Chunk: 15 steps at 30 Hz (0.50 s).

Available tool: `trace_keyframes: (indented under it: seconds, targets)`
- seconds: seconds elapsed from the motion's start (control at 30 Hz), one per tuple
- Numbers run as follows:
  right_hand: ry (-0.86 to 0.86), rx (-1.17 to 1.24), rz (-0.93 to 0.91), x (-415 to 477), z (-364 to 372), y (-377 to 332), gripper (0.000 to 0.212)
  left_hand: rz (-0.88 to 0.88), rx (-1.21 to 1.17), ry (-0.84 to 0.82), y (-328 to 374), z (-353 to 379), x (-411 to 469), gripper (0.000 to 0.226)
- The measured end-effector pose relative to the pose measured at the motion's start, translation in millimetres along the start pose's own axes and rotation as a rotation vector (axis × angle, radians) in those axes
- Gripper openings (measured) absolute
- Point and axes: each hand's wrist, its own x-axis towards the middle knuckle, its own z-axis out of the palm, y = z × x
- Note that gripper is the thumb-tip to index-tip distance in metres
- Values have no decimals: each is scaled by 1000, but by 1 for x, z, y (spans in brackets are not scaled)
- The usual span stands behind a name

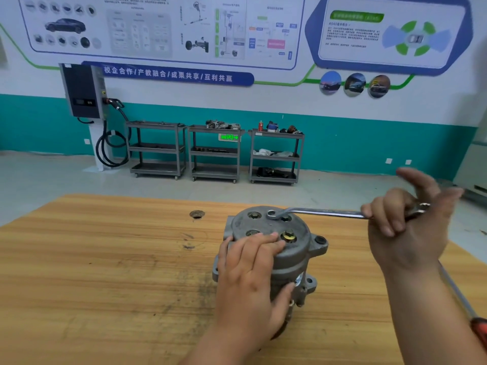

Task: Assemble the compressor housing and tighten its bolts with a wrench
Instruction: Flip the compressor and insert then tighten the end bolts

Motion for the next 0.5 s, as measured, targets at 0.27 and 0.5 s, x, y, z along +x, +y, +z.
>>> trace_keyframes:
  seconds: [0.27,0.5]
  targets:
    - [-61,-189,-151,-18,-6,1,20,0,13,-25,1,1,1,48]
    - [-100,86,-307,-25,-4,-15,25,-9,-2,-25,-1,1,0,47]
